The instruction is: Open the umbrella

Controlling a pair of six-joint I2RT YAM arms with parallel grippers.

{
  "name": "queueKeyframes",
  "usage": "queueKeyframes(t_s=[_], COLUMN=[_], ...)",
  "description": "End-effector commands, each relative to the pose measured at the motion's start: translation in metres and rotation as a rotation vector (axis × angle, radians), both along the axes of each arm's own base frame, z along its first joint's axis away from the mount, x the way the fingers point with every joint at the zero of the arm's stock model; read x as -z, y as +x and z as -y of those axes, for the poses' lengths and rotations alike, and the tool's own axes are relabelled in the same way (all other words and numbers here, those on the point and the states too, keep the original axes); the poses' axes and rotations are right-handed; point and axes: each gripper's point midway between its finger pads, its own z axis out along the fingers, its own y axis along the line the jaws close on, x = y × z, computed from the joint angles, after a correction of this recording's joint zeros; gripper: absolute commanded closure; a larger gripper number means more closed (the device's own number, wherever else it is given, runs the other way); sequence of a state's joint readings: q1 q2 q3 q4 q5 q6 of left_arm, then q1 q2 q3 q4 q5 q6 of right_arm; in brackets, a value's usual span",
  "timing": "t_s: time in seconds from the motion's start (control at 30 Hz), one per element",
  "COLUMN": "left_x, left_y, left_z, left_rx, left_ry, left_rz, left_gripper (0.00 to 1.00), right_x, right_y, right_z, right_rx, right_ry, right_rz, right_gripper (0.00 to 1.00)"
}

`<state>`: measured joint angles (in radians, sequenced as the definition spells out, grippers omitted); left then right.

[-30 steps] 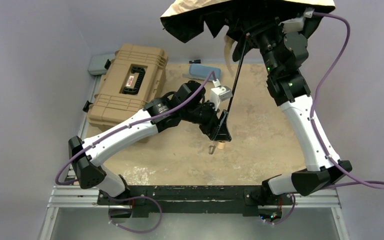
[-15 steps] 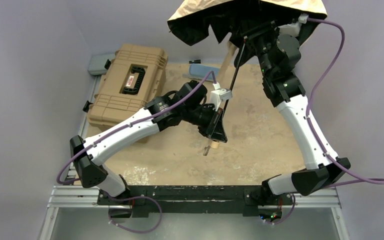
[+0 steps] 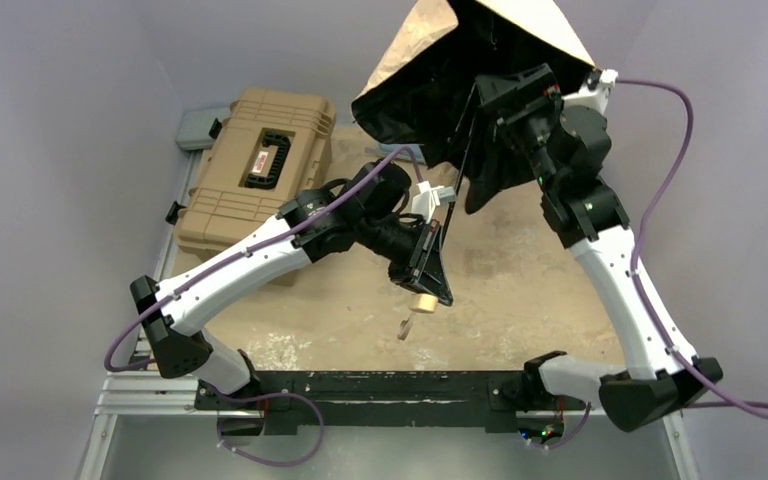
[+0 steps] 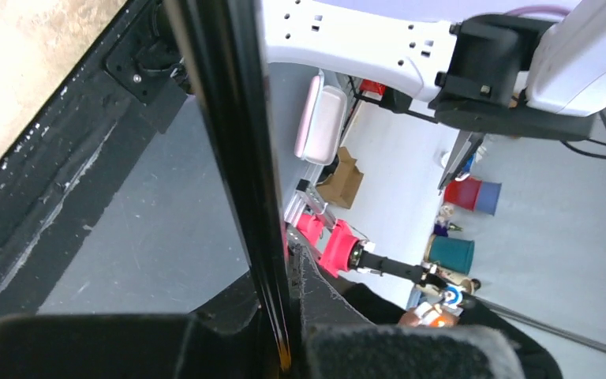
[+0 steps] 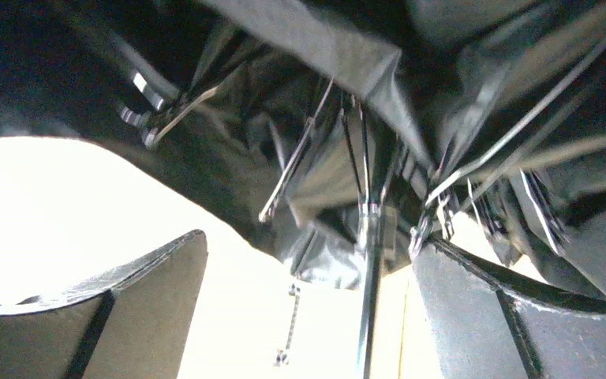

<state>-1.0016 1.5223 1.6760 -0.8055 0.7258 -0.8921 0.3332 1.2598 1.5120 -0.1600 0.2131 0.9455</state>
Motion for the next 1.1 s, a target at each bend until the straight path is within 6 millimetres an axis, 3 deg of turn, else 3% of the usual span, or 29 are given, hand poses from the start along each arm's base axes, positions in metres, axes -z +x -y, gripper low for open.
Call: queueKeyframes(t_s=[0.0,0.13,0.23,0.3,0.33,0.43,0.53,0.6,0.67,0.73,0.77,0.87,0.93,1.0,1.07], left_x=[-0.056,-0.069,-0.073,-0.074,-0.073,-0.073,-0.072,-0.073,-0.082,-0.095,-0.102,-0.115,-0.120,-0.122,-0.121], left_y=[0.013,0.024,0.028,0.029,0.028,0.026,0.023,0.024,0.026,0.030,0.035,0.051,0.060,0.062,0.059], left_z=[0.006,0.016,0.020,0.020,0.020,0.018,0.015,0.013,0.013,0.012,0.012,0.008,0.001,-0.005,-0.007], left_rx=[-0.077,-0.131,-0.148,-0.154,-0.153,-0.152,-0.147,-0.157,-0.175,-0.210,-0.237,-0.333,-0.395,-0.420,-0.423], left_ry=[-0.161,-0.213,-0.223,-0.227,-0.228,-0.232,-0.230,-0.234,-0.271,-0.311,-0.330,-0.337,-0.322,-0.313,-0.294], left_rz=[0.085,0.095,0.102,0.107,0.108,0.110,0.115,0.123,0.133,0.145,0.144,0.100,0.030,-0.031,-0.097], left_gripper=[1.00,1.00,1.00,1.00,1.00,1.00,1.00,1.00,1.00,1.00,1.00,1.00,1.00,1.00,1.00], right_x=[0.023,0.049,0.064,0.064,0.060,0.047,0.034,0.025,0.015,0.017,0.027,0.030,0.032,0.023,0.023], right_y=[-0.037,-0.046,-0.044,-0.039,-0.037,-0.031,-0.023,-0.022,-0.026,-0.033,-0.043,-0.072,-0.093,-0.106,-0.110], right_z=[-0.002,-0.003,-0.013,-0.018,-0.018,-0.015,-0.021,-0.030,-0.030,-0.013,0.001,0.066,0.099,0.099,0.074], right_rx=[-0.070,-0.084,-0.120,-0.142,-0.138,-0.119,-0.139,-0.186,-0.194,-0.105,-0.042,0.227,0.338,0.297,0.154], right_ry=[0.099,0.214,0.214,0.222,0.226,0.236,0.231,0.253,0.274,0.249,0.194,-0.011,-0.077,-0.105,-0.090], right_rz=[-0.055,-0.120,-0.184,-0.179,-0.160,-0.109,-0.077,-0.068,-0.076,-0.142,-0.205,-0.257,-0.275,-0.242,-0.236], right_gripper=[0.01,0.11,0.26,0.49,0.56,0.61,0.61,0.53,0.31,0.04,0.02,0.01,0.01,0.04,0.14])
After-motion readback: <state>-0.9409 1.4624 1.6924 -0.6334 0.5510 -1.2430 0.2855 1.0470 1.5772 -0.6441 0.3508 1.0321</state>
